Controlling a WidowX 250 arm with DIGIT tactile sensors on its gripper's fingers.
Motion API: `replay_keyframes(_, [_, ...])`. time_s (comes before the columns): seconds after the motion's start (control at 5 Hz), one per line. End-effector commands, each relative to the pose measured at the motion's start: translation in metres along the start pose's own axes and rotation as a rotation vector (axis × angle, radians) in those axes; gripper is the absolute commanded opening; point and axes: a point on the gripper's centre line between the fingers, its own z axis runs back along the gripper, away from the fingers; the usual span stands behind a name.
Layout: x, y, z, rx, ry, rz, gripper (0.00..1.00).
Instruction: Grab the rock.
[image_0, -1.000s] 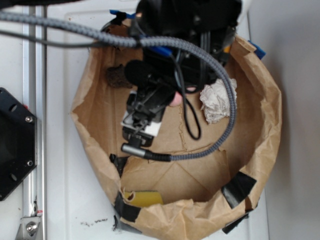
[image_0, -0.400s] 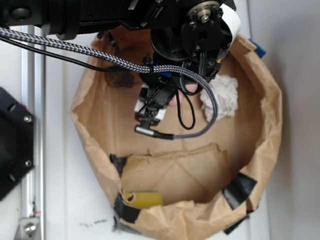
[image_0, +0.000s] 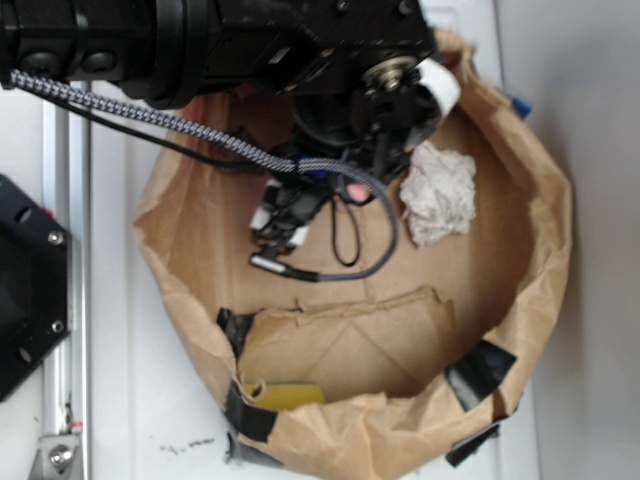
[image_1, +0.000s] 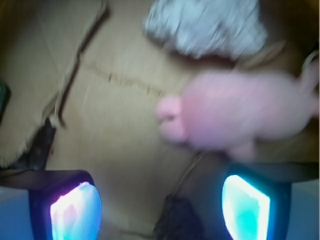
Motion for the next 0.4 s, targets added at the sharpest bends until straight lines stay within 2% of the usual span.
replay_keyframes(0.0, [-0.0001,-0.0335,0.0174,0.051,-0.066,-0.088,1.00])
replay_keyframes(0.2, [-0.0009,-0.0295,0.0102,0.041,-0.045,-0.052,1.00])
